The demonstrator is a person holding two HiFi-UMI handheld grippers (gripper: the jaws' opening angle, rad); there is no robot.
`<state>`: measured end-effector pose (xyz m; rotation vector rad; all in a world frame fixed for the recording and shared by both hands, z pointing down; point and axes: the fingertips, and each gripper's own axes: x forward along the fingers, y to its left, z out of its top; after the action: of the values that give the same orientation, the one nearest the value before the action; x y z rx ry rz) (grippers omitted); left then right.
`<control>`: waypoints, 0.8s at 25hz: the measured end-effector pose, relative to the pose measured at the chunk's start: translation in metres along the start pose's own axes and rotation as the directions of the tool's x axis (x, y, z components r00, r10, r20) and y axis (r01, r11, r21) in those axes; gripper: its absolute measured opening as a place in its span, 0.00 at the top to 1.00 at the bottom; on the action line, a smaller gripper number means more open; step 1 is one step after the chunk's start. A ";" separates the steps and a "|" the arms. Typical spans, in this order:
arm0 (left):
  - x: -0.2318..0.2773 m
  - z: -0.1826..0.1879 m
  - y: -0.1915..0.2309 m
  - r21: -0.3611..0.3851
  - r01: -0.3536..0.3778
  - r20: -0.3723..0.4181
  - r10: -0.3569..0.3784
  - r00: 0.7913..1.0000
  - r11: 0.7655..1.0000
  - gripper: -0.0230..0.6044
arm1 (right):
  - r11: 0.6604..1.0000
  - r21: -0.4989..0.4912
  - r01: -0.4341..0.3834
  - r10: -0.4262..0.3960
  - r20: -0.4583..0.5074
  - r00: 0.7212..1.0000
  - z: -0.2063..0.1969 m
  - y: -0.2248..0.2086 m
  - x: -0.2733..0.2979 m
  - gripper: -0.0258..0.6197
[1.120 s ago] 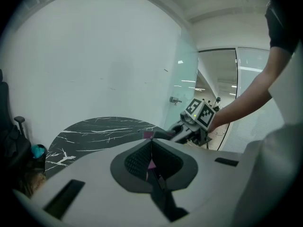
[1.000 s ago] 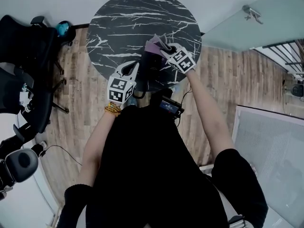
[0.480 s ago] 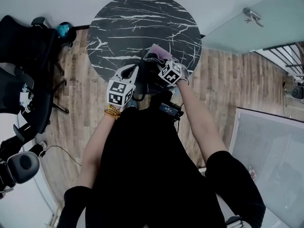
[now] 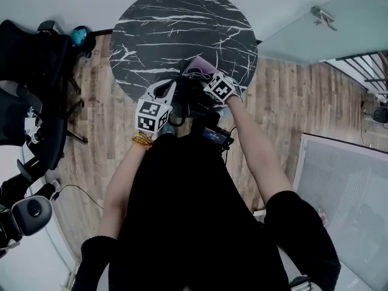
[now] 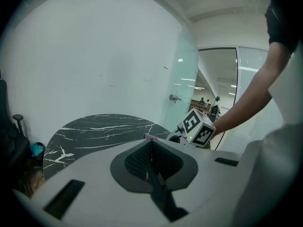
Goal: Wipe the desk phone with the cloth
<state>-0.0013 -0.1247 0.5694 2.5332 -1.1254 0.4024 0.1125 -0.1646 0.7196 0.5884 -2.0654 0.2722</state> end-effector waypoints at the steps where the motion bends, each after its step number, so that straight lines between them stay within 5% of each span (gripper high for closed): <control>1: 0.000 -0.001 0.000 -0.002 0.001 -0.002 -0.001 1.000 1.000 0.94 | 1.000 -0.001 -0.002 0.002 0.002 1.000 -0.001 0.000 0.002 0.87; 20: 0.005 0.000 -0.001 -0.001 0.023 -0.002 -0.023 1.000 1.000 0.94 | 0.998 0.052 -0.031 0.032 -0.015 0.999 -0.011 0.031 0.005 0.88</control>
<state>0.0027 -0.1271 0.5708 2.5418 -1.0937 0.3983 0.1028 -0.1346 0.7308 0.5835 -2.0589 0.3482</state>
